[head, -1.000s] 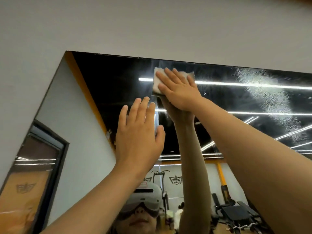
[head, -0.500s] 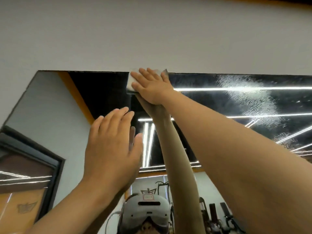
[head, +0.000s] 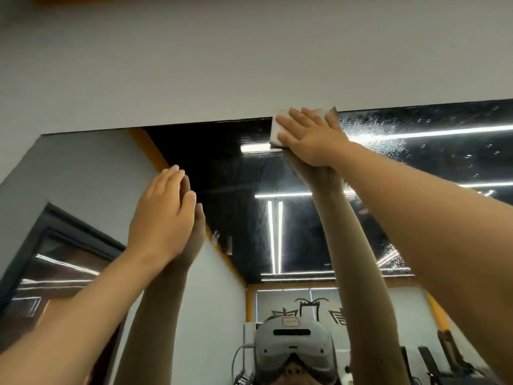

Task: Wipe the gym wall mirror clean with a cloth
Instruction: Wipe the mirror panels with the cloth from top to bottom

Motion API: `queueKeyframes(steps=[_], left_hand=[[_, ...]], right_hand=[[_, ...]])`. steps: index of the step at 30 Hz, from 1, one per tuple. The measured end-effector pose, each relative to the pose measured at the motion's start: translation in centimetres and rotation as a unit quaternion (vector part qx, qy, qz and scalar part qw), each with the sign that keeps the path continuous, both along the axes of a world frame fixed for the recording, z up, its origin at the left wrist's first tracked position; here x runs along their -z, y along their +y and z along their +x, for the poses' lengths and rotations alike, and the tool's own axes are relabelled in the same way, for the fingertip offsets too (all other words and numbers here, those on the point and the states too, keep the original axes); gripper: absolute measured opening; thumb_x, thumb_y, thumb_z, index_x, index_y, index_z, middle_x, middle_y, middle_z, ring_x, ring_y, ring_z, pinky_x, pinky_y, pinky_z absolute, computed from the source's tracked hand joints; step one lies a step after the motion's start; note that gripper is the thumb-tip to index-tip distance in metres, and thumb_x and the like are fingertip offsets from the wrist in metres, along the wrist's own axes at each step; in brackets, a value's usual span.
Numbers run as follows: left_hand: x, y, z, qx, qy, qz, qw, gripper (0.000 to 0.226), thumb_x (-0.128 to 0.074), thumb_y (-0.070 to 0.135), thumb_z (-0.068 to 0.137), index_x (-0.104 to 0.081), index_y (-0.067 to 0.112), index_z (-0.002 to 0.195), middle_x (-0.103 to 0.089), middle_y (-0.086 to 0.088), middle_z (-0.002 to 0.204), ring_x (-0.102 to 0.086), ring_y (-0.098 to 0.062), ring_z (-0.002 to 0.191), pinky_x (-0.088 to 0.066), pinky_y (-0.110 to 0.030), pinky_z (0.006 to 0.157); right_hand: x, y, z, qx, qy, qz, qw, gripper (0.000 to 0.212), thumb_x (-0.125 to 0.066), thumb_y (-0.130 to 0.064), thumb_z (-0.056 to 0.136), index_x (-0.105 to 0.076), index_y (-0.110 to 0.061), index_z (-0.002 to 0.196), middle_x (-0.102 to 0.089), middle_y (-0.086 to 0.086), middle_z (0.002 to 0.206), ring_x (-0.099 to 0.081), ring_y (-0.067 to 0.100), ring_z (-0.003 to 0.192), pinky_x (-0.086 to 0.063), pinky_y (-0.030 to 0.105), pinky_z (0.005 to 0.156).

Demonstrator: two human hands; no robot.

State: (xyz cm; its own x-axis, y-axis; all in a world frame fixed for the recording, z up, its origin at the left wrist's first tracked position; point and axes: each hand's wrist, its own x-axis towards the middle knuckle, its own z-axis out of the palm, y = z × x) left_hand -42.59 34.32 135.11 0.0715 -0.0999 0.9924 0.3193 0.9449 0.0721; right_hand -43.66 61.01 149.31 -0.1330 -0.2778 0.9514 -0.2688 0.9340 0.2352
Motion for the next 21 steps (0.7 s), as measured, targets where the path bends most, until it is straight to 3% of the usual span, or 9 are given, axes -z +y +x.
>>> queueKeyframes(steps=[4, 9, 14, 18, 21], left_hand=[[0.6, -0.3, -0.5, -0.026, 0.013, -0.007, 1.0, 0.062, -0.026, 0.039, 0.097, -0.034, 0.013, 0.153, -0.029, -0.002, 0.161, -0.023, -0.019, 0.149, -0.014, -0.031, 0.118], [0.5, 0.3, 0.0, -0.039, 0.017, -0.01, 0.999, 0.066, -0.02, 0.041, 0.095, -0.035, 0.012, 0.152, -0.03, -0.003, 0.161, -0.022, -0.017, 0.15, -0.013, -0.03, 0.119], [1.9, 1.0, 1.3, -0.064, 0.01, -0.04, 0.997, 0.064, -0.021, 0.042, 0.097, -0.034, 0.013, 0.153, -0.029, -0.003, 0.161, -0.022, -0.017, 0.15, -0.013, -0.033, 0.121], [3.7, 0.9, 1.3, -0.056, -0.018, -0.058, 0.997, 0.064, -0.023, 0.043, 0.097, -0.033, 0.015, 0.153, -0.029, -0.002, 0.161, -0.022, -0.019, 0.15, -0.016, -0.036, 0.121], [4.5, 0.6, 1.1, -0.047, -0.024, -0.063, 0.997, 0.063, -0.026, 0.041, 0.097, -0.034, 0.014, 0.153, -0.03, -0.003, 0.161, -0.024, -0.021, 0.149, -0.019, -0.04, 0.121]], right_hand=[[0.1, 4.5, -0.6, 0.007, 0.0, -0.019, 1.0, 0.054, -0.017, -0.053, 0.105, -0.008, -0.043, 0.157, 0.001, -0.009, 0.167, 0.005, 0.013, 0.153, 0.008, 0.053, 0.12], [2.8, 5.5, -0.5, 0.005, 0.0, 0.0, 1.0, 0.053, -0.016, -0.052, 0.105, -0.005, -0.044, 0.156, 0.004, -0.009, 0.167, 0.007, 0.013, 0.153, 0.008, 0.05, 0.121], [8.7, 6.0, -0.3, 0.0, 0.005, 0.061, 0.998, 0.052, -0.012, -0.052, 0.105, -0.002, -0.044, 0.156, 0.005, -0.009, 0.166, 0.009, 0.012, 0.152, 0.009, 0.048, 0.121], [14.4, 5.9, 0.2, -0.002, -0.01, 0.108, 0.994, 0.067, 0.004, -0.06, 0.091, 0.001, -0.042, 0.156, 0.006, -0.008, 0.167, 0.012, 0.013, 0.152, 0.012, 0.046, 0.121], [20.2, 5.7, -0.3, -0.003, 0.003, 0.143, 0.99, 0.062, -0.002, -0.058, 0.097, -0.005, -0.041, 0.157, 0.0, -0.007, 0.167, 0.01, 0.014, 0.153, 0.009, 0.047, 0.121]])
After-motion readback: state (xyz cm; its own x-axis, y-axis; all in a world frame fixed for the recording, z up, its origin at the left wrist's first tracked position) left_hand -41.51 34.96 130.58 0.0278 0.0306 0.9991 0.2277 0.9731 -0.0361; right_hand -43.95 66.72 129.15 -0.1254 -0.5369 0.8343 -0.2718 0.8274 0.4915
